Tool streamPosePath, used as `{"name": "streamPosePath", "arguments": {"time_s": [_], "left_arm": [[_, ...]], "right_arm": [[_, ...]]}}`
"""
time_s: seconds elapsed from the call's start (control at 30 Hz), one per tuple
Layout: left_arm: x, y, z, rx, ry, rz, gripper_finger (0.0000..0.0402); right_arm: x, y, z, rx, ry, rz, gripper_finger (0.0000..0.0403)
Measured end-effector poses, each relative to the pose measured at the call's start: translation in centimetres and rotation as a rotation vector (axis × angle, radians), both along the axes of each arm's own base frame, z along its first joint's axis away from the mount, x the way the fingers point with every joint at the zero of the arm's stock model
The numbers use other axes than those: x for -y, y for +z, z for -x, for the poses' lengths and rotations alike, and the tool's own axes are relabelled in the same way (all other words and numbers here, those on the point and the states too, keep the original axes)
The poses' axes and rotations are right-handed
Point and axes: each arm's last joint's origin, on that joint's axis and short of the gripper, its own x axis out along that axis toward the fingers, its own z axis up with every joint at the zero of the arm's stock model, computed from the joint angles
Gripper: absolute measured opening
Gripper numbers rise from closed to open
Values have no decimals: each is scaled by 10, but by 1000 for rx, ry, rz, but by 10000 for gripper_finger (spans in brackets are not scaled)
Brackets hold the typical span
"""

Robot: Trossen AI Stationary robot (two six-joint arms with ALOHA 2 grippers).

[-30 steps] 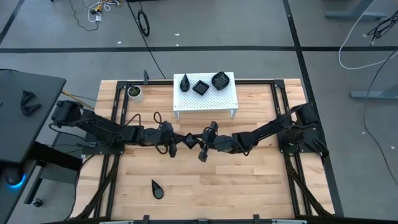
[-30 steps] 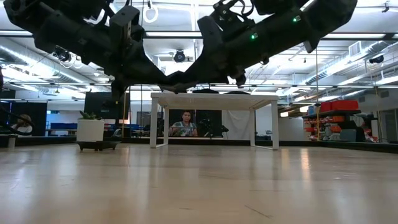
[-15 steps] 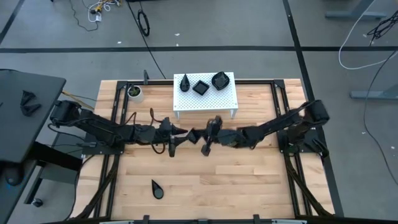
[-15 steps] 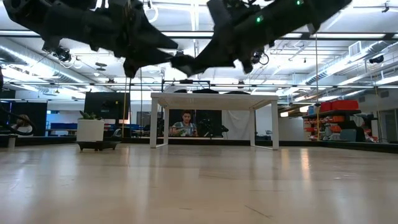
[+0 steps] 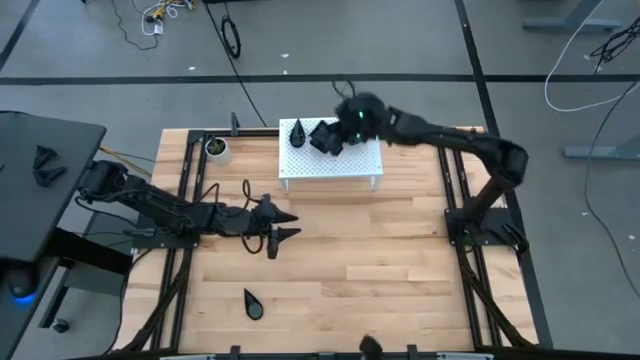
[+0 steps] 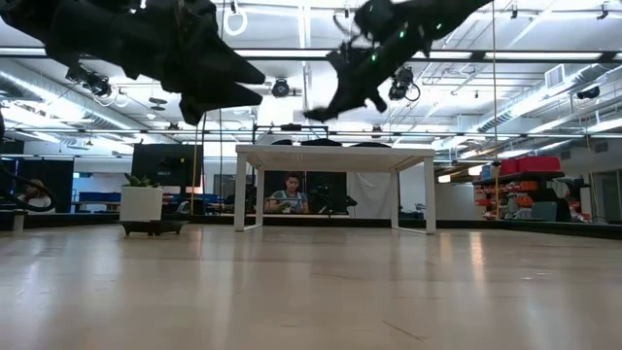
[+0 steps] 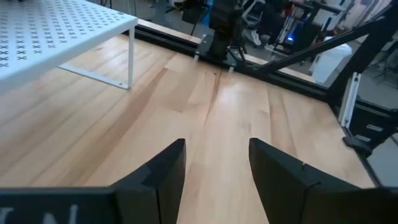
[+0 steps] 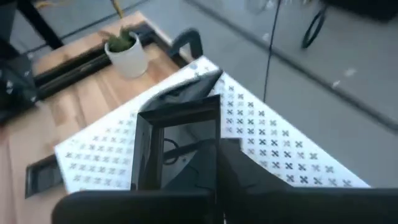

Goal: Pick & Place Mini shaped plates
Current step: Stack the black square plate on top of the other black square plate on the shelf

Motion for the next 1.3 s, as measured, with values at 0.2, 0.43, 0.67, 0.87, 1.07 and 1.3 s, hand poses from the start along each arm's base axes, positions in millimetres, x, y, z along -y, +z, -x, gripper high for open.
{"name": "streamPosePath", "arguments": {"time_s": [0.2, 0.43, 0.67, 0.87, 1.07, 1.3], "left_arm": [[4, 0, 1, 0, -10, 15, 177], [3, 0, 1, -2, 18, 4, 177], [4, -2, 2, -17, 13, -7, 177], [8, -10, 6, -107, 1, -13, 177], [2, -20, 25, -308, 81, 82, 177], [-9, -28, 58, -526, 288, 175, 177]], "right_arm": [[38, -15, 1, -2, 66, -122, 30], [42, -20, 5, -32, 41, -159, 78], [39, -8, 4, 33, 52, -112, 144], [27, -9, -1, -18, 78, -76, 159], [-12, -5, -18, -63, 141, 30, 147], [-20, -10, -21, -190, -111, 187, 97]]}}
